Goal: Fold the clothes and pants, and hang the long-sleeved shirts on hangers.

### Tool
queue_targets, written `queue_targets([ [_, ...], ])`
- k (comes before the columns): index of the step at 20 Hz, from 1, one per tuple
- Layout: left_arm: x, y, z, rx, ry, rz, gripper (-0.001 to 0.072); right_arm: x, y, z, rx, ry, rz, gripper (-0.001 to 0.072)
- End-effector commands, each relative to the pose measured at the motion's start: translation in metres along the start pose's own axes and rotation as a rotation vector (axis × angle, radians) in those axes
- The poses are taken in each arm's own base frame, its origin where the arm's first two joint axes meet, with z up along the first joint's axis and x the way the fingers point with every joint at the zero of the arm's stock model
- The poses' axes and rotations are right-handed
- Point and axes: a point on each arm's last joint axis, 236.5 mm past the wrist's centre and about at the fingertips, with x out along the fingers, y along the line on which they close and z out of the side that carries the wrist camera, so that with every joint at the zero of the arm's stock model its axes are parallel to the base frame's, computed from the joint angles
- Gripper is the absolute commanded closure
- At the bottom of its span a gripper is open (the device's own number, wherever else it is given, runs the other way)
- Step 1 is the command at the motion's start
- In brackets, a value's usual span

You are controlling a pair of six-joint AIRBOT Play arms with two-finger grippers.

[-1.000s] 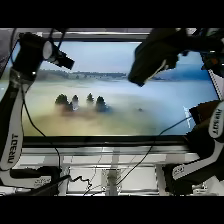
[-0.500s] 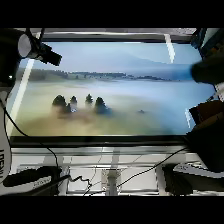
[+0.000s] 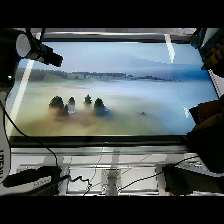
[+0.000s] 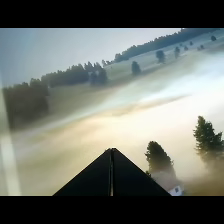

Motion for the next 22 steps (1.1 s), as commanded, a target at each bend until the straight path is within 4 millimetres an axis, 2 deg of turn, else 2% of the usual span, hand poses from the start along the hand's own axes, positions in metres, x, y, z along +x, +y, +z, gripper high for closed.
queue_targets([
  [1, 0.000, 0.000, 0.000, -0.002, -0.001, -0.002, 0.0691, -0.010, -0.066, -0.009, 0.056, 0.054, -0.205, 0.0673],
  [2, 0.000, 0.000, 0.000, -0.001, -0.001, -0.002, 0.0691, -0.012, -0.075, -0.010, 0.060, 0.059, -0.237, 0.0670],
  [3, 0.000, 0.000, 0.000, -0.001, -0.001, -0.002, 0.0691, -0.012, -0.079, -0.008, 0.067, 0.051, -0.246, 0.0569],
  [4, 0.000, 0.000, 0.000, -0.001, -0.001, -0.002, 0.0691, -0.013, -0.080, -0.008, 0.072, 0.048, -0.248, 0.0263],
  [5, 0.000, 0.000, 0.000, -0.001, -0.001, -0.002, 0.0691, -0.013, -0.080, -0.007, 0.070, 0.048, -0.246, 0.0010],
  [11, 0.000, 0.000, 0.000, -0.001, -0.001, -0.002, 0.0691, -0.011, -0.072, -0.001, 0.063, 0.024, -0.211, 0.0026],
  [12, 0.000, 0.000, 0.000, -0.001, -0.001, -0.002, 0.0691, -0.009, -0.065, 0.001, 0.058, 0.014, -0.182, 0.0071],
  [15, 0.000, 0.000, 0.000, -0.001, -0.001, -0.002, 0.0692, -0.004, -0.031, 0.001, 0.046, 0.024, -0.037, 0.0637],
  [16, 0.000, 0.000, 0.000, -0.001, -0.001, -0.002, 0.0691, -0.002, -0.013, -0.005, 0.028, 0.053, 0.040, 0.0673],
  [17, 0.000, 0.000, 0.000, -0.001, 0.000, -0.002, 0.0691, 0.000, 0.011, -0.014, -0.028, 0.087, 0.133, 0.0672],
  [18, 0.000, 0.000, 0.000, -0.001, 0.000, -0.002, 0.0692, -0.002, 0.043, -0.028, -0.086, 0.135, 0.256, 0.0673],
  [20, 0.000, 0.000, 0.000, -0.001, 0.000, -0.002, 0.0692, -0.021, 0.121, -0.067, -0.233, 0.227, 0.522, 0.0673],
  [22, 0.000, 0.000, 0.000, -0.001, -0.001, -0.002, 0.0691, -0.048, 0.187, -0.118, -0.402, 0.296, 0.681, 0.0674],
])
